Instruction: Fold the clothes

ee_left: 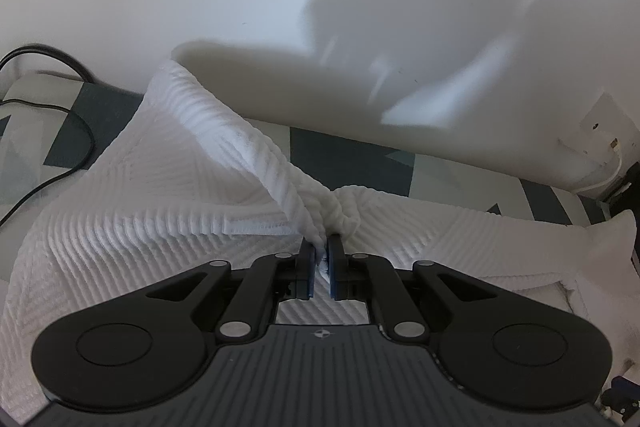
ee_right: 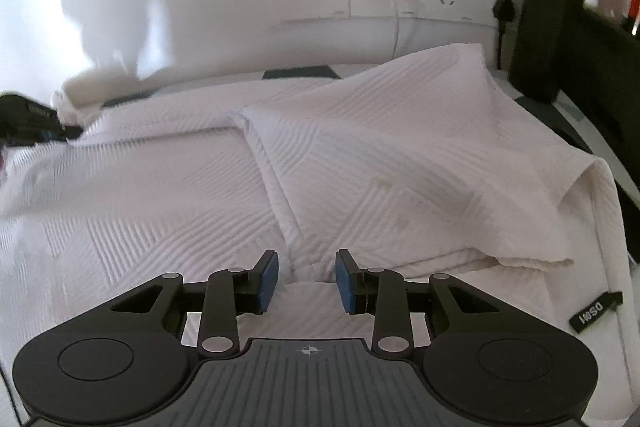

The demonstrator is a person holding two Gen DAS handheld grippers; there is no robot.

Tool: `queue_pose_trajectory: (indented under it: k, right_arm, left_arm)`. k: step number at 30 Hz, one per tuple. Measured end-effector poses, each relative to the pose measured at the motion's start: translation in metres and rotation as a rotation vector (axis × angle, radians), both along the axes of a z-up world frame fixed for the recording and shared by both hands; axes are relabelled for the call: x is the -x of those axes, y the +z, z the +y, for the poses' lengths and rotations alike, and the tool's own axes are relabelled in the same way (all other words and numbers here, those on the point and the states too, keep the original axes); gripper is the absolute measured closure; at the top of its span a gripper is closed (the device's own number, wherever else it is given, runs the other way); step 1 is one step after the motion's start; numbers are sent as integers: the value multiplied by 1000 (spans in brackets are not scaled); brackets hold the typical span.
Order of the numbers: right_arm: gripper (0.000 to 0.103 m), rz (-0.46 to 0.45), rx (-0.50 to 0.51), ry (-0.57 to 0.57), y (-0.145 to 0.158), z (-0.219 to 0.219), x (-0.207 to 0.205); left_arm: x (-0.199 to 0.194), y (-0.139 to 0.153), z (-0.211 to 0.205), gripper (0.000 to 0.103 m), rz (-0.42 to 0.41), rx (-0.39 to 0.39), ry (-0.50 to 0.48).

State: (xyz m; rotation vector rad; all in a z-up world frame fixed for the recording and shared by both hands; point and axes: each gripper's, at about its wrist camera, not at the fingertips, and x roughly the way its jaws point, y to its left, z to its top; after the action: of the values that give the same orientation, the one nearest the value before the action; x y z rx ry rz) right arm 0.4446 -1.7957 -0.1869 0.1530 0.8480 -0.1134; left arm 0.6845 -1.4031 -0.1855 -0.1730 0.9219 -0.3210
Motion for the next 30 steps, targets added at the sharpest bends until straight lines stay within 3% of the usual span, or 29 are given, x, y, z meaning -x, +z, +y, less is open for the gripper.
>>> queue_pose_trajectory:
  k: [3, 7, 13, 20, 23, 24, 30]
  right_arm:
    - [95, -7, -14, -27, 0, -5, -6]
    - [96, -77, -59, -80, 20, -20, -13]
    - [96, -75, -124, 76, 57, -10, -15]
    - [96, 54, -166, 107, 13, 14, -21]
    - [83, 34, -165, 86, 9, 15, -9]
    - [74, 18, -177, 82, 12, 13, -4]
    - [58, -121, -103, -212, 40, -40, 39]
  left_arm:
    - [-2, 1, 0, 96, 0, -3, -5]
    - [2, 2, 4, 96, 5, -2, -9]
    - [3, 3, 5, 96, -2, -5, -12]
    - [1, 2, 3, 94, -1, -15, -17]
    - [-1, 1, 2, 93, 1, -17, -18]
    - [-1, 1, 3, 93, 1, -16, -17]
    - [0, 0, 5, 93, -1, -1, -13]
